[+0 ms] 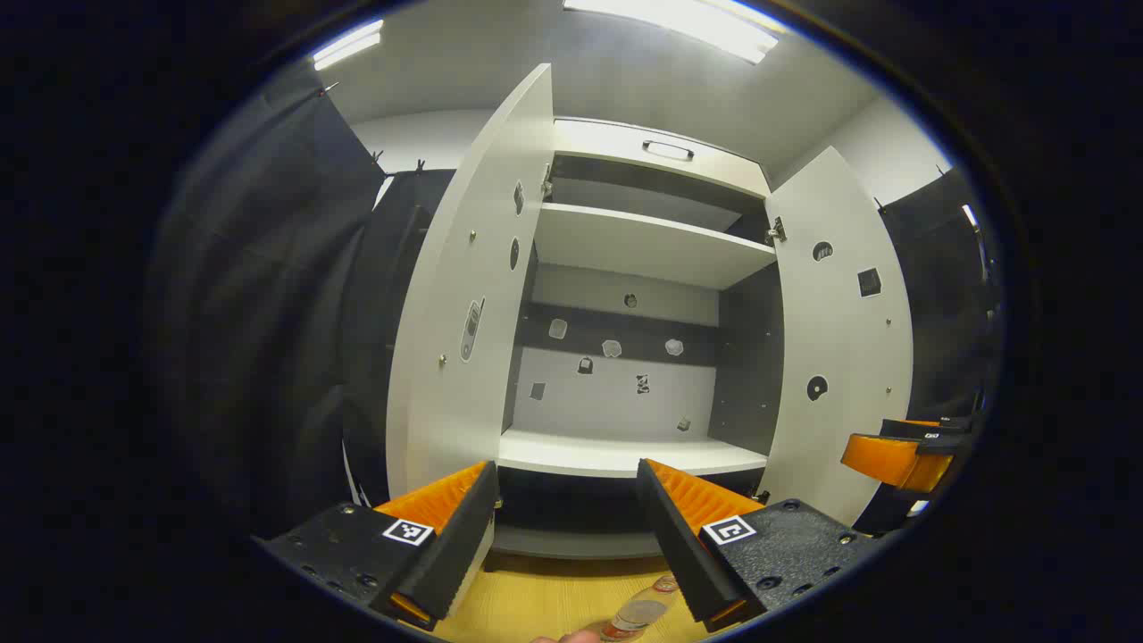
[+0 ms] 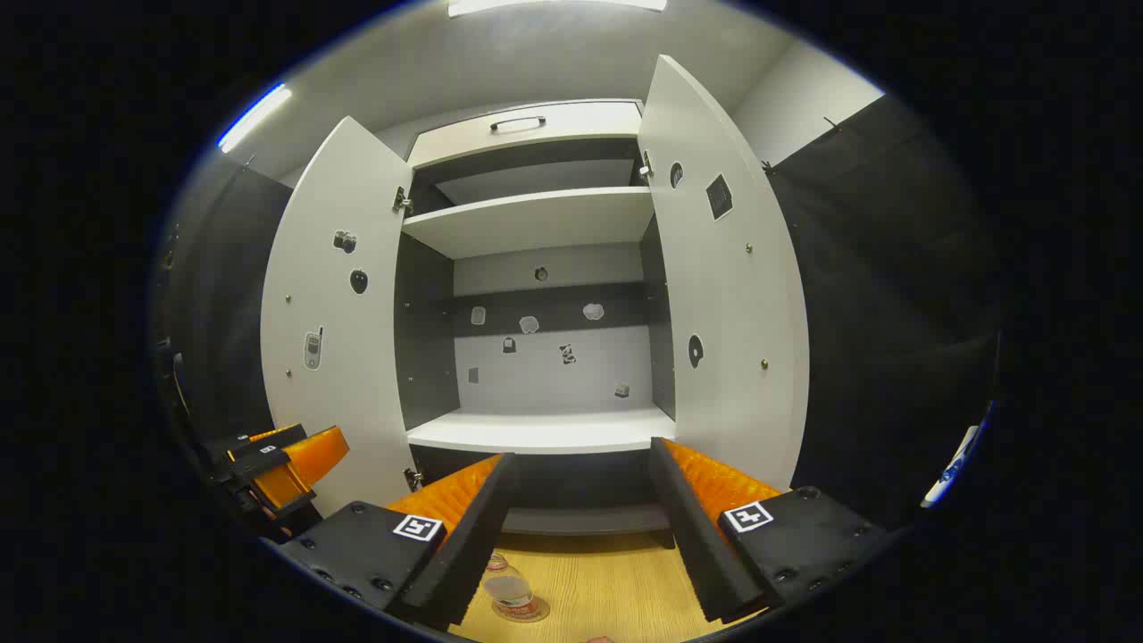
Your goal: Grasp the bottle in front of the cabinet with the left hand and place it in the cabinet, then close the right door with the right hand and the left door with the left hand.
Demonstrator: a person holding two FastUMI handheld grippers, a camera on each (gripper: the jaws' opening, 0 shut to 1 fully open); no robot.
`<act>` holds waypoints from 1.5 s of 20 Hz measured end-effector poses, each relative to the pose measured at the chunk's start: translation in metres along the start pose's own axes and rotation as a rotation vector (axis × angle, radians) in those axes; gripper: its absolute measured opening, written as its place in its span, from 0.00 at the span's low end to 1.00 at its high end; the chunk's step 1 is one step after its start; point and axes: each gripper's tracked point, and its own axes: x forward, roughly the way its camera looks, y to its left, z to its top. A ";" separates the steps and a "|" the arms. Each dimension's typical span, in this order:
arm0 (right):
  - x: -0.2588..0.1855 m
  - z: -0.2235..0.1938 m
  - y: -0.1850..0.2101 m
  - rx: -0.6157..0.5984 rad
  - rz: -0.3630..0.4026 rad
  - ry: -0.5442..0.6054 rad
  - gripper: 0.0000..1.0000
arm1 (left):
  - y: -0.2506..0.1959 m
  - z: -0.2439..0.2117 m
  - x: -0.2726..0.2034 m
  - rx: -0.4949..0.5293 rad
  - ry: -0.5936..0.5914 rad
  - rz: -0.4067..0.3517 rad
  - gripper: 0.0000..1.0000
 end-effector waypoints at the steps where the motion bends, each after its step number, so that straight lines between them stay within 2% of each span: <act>1: 0.000 0.000 0.000 0.001 0.002 0.001 0.98 | 0.000 0.001 0.000 -0.002 -0.002 0.001 0.94; 19: -0.014 0.000 -0.002 0.033 -0.003 -0.004 0.98 | 0.002 0.006 -0.013 0.009 -0.006 0.007 0.94; 24: -0.017 -0.005 -0.006 0.035 -0.008 0.004 0.98 | -0.002 0.004 -0.003 0.005 -0.011 0.005 0.94; 27: -0.019 -0.008 -0.008 0.039 -0.008 0.016 0.98 | -0.024 -0.009 0.017 -0.030 -0.004 -0.046 0.94; 30: -0.024 -0.010 -0.016 0.024 -0.026 0.021 0.98 | -0.058 -0.049 0.036 -0.084 0.054 -0.119 0.94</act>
